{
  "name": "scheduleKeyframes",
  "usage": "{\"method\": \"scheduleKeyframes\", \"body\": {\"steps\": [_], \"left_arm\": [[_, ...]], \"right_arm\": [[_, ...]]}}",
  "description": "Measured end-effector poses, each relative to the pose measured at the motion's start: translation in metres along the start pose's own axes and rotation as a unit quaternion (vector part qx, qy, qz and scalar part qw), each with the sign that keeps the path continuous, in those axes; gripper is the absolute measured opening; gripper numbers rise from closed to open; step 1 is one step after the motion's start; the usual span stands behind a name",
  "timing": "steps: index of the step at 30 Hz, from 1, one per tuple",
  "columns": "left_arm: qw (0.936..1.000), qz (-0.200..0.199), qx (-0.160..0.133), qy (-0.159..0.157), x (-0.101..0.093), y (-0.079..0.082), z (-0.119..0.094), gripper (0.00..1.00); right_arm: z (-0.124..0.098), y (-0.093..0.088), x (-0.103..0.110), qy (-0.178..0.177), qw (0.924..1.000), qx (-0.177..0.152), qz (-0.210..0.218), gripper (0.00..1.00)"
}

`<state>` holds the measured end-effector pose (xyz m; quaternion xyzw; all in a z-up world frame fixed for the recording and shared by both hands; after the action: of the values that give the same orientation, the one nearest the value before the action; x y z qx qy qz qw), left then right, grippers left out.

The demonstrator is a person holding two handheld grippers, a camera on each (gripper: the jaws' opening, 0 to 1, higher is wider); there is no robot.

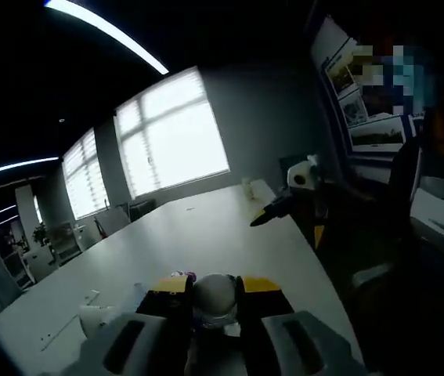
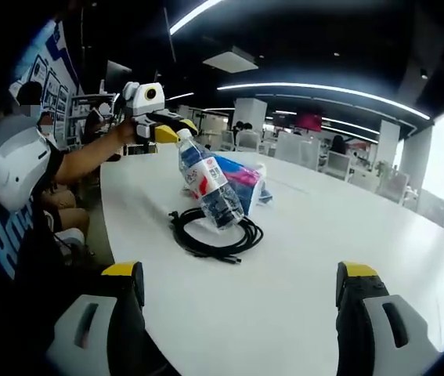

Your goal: Arrange the tabletop items into an orderly group along one side of the table until the central work area is clear of visible clutter.

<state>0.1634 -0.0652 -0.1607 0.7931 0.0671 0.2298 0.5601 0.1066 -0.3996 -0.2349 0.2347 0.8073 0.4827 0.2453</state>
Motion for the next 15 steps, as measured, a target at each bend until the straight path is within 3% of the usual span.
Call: {"method": "scheduleKeyframes", "body": {"steps": [8, 15], "left_arm": [[0.9994, 0.027, 0.011, -0.020, 0.005, 0.018, 0.020, 0.19], [0.9991, 0.010, 0.004, -0.040, 0.017, 0.025, 0.035, 0.19]], "right_arm": [[-0.007, 0.000, -0.004, -0.008, 0.9999, -0.006, -0.001, 1.00], [-0.006, -0.002, -0.003, -0.007, 1.0000, -0.006, 0.001, 1.00]]}}
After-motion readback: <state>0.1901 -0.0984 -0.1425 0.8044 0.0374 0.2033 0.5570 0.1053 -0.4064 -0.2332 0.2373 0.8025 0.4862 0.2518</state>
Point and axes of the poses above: the point that each gripper's makers call its tool centre point, and the gripper's own axes: z roughly forward along the fingers, x roughly to its left, y roughly out of its top, the point moved 9 cm from there along -z, roughly backward along the fingers, and after that the axes turned 5 degrees about x, right-handed, at the moved point
